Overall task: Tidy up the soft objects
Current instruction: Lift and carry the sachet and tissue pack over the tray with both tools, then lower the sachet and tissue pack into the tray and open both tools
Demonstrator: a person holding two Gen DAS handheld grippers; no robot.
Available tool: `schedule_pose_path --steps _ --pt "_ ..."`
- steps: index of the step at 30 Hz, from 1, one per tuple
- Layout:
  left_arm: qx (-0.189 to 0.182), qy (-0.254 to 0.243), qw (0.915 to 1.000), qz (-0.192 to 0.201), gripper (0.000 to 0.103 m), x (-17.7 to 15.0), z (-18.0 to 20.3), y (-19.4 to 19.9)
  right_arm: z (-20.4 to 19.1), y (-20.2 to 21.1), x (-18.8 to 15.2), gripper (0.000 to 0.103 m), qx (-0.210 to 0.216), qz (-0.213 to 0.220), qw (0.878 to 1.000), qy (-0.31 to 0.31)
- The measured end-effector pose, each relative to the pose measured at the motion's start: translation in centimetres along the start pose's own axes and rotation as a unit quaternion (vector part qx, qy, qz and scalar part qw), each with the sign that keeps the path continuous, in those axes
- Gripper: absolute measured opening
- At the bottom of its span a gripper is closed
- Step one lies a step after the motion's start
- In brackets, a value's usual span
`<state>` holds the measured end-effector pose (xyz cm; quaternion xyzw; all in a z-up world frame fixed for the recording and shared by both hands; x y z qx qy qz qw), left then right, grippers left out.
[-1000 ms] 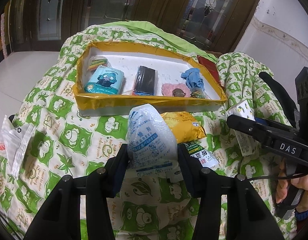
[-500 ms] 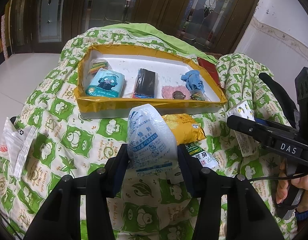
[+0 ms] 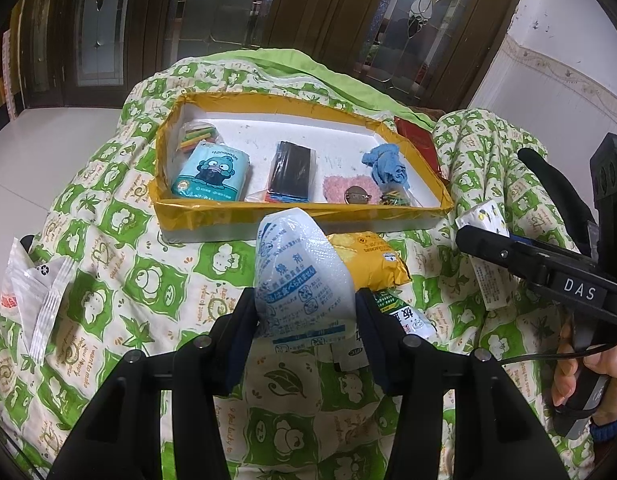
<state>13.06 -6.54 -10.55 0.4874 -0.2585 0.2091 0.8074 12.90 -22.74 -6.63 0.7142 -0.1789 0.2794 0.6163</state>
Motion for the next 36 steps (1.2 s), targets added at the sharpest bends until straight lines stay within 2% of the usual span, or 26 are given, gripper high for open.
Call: schedule_pose_path --steps 16,27,36 --pt "0.007 -0.010 0.9999 0.003 0.049 1.4 0.2 0.1 0.8 -0.1 1.3 0.060 0.011 -0.002 1.000 -0.025" --pt "0.025 -0.031 0.9992 0.005 0.049 3.1 -0.6 0.5 3.4 1.3 5.0 0.060 -0.013 0.023 0.999 -0.031" --pt "0.024 -0.035 0.9991 0.005 0.049 5.4 -1.4 0.3 2.1 -0.3 8.0 0.060 0.017 -0.012 1.000 -0.021"
Point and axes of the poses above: each gripper's, at about its wrist camera, not at the fingertips, and y roughly against the way its jaws point, z to its right, x to its top, the point moved 7 cm from there along -y, roughly the way its jaws point, and after that the axes turned 9 degrees about -x, right-handed, at the moved point
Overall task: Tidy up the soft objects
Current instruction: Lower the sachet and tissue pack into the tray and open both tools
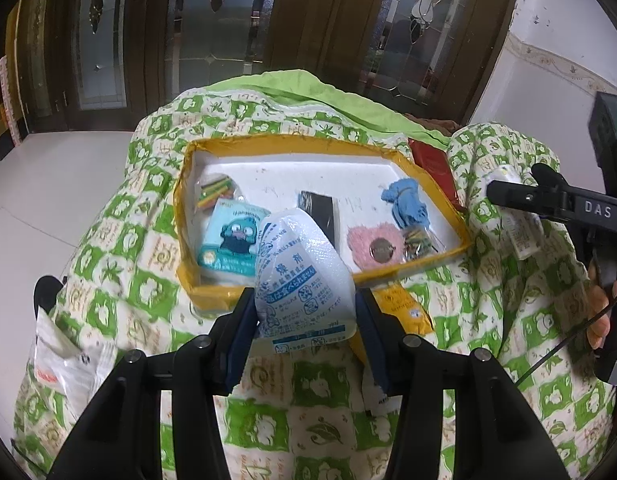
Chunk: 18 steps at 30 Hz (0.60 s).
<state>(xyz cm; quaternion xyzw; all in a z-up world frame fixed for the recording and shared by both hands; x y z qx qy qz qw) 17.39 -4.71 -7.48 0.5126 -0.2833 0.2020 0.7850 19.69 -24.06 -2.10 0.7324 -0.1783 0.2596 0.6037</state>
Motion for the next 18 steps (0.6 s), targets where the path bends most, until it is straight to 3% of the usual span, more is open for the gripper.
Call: schedule_pose_path --steps 18 --pt "-0.002 0.011 0.9997 -0.021 0.049 7.0 -3.3 -5.4 -3.9 -8.4 3.9 0.060 0.037 -0.035 0.999 0.001"
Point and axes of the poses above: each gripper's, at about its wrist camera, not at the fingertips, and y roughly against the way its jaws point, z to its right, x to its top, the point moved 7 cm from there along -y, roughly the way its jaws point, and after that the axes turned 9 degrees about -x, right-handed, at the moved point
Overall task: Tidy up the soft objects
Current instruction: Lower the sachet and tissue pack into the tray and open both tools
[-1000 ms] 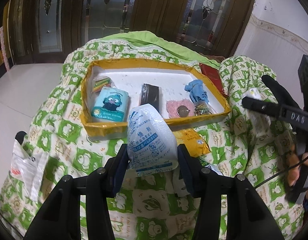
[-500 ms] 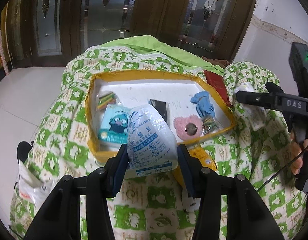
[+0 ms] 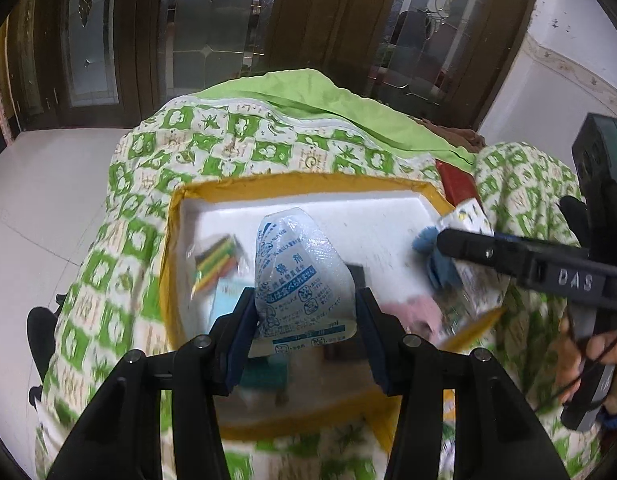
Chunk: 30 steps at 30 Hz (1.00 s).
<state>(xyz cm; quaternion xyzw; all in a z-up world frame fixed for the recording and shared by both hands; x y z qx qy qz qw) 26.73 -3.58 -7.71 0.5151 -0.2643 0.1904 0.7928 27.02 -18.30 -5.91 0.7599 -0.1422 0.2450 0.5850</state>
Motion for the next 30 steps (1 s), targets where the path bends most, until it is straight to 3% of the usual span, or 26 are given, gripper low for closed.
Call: schedule_pose_path --steps 12,24,28,30 --pt "0.012 0.001 0.9998 -0.014 0.049 3.2 -1.9 -5.2 0.1 -5.1 1.1 0.060 0.000 -0.013 1.000 -0.009" --pt "0.031 0.003 0.9987 -0.040 0.050 2.4 -3.3 -6.9 0.5 -7.8 0.4 0.061 -0.027 -0.035 0.999 0.015" --pt "0.036 0.006 0.9983 -0.045 0.055 2.2 -3.7 -6.6 0.2 -7.4 0.4 0.074 -0.028 -0.027 0.999 0.019" --pt "0.036 0.009 0.9985 -0.041 0.063 2.2 -3.6 -6.2 0.1 -7.0 0.3 0.079 -0.026 -0.020 0.999 0.018"
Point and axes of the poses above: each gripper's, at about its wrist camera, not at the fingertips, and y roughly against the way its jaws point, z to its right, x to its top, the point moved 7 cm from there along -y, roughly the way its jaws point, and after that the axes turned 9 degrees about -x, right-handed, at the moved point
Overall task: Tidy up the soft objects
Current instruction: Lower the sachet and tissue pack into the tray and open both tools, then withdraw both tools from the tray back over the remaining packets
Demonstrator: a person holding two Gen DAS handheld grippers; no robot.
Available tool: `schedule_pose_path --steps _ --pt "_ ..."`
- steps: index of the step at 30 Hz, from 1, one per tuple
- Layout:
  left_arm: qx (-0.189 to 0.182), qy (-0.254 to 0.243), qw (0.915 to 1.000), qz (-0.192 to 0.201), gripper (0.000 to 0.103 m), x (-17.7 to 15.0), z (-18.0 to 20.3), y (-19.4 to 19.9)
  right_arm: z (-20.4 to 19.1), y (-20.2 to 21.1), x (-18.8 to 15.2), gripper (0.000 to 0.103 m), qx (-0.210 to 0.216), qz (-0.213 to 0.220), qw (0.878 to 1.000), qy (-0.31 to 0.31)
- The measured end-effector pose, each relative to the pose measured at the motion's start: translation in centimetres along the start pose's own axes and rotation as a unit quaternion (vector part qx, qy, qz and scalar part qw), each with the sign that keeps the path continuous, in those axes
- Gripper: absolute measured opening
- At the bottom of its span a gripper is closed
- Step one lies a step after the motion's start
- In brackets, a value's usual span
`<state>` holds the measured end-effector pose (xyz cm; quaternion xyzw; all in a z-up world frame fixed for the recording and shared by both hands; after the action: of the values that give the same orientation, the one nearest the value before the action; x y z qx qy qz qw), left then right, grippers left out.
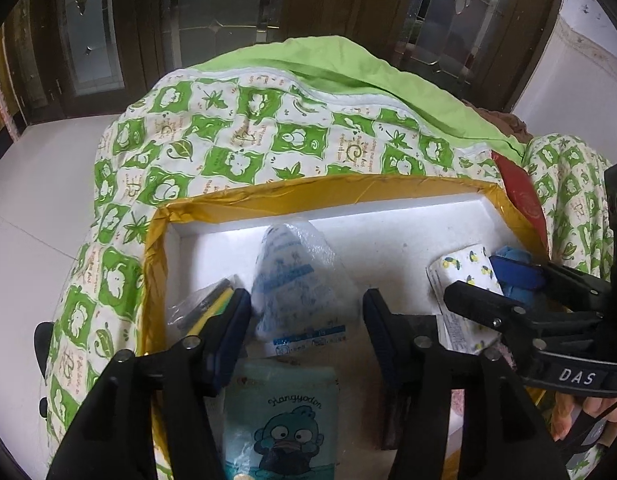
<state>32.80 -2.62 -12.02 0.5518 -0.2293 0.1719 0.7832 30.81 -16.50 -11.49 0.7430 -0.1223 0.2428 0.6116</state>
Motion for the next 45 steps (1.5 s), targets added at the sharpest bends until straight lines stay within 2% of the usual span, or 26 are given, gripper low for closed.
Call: schedule_pose_path --steps 3,13,18,23,29,35,40,45 --pt "-0.005 0.009 0.9998 0.014 0.075 0.0 0.0 0.9 -0.1 0.5 0.0 0.081 0.000 0.006 1.000 0.001" --pt "-0.017 0.007 0.9978 0.064 0.084 -0.9 1.6 5.7 -0.6 3.5 -1.0 0.088 0.011 0.031 0.999 0.005" --pt "-0.016 0.006 0.9963 0.085 0.088 -3.6 2.3 8.3 -0.9 5.4 -1.8 0.089 0.012 0.048 0.999 0.023" --pt "-0.012 0.021 0.9951 0.096 0.089 -7.9 2.1 9.9 -0.4 8.4 -3.4 0.093 0.031 0.066 0.997 0.010" --pt "-0.003 0.022 0.9968 0.077 0.089 -12.1 2.1 9.5 0.5 11.0 -6.1 0.094 0.034 0.077 0.996 -0.013" --pt "-0.012 0.011 0.9969 0.078 0.090 -13.5 3.5 9.9 1.1 12.1 -9.3 0.095 0.046 0.061 0.996 -0.038" --pt "-0.039 0.017 0.9968 0.067 0.090 -15.1 5.1 9.7 2.3 13.0 -11.3 0.095 0.067 0.051 0.993 -0.079" --pt "-0.048 -0.012 0.9975 0.049 0.090 -16.2 7.5 9.0 2.9 13.2 -12.2 0.095 0.070 0.041 0.992 -0.096"
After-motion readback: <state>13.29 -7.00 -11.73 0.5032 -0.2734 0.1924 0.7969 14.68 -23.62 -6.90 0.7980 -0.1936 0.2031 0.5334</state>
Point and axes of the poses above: each gripper's, at about its wrist camera, not at the fingertips, and y roughly against the way its jaws point, z to its right, x to its top, the point moved 7 cm from there along -y, roughly the way its jaws point, and after that the axes turned 9 degrees about -x, right-handed, at the moved point
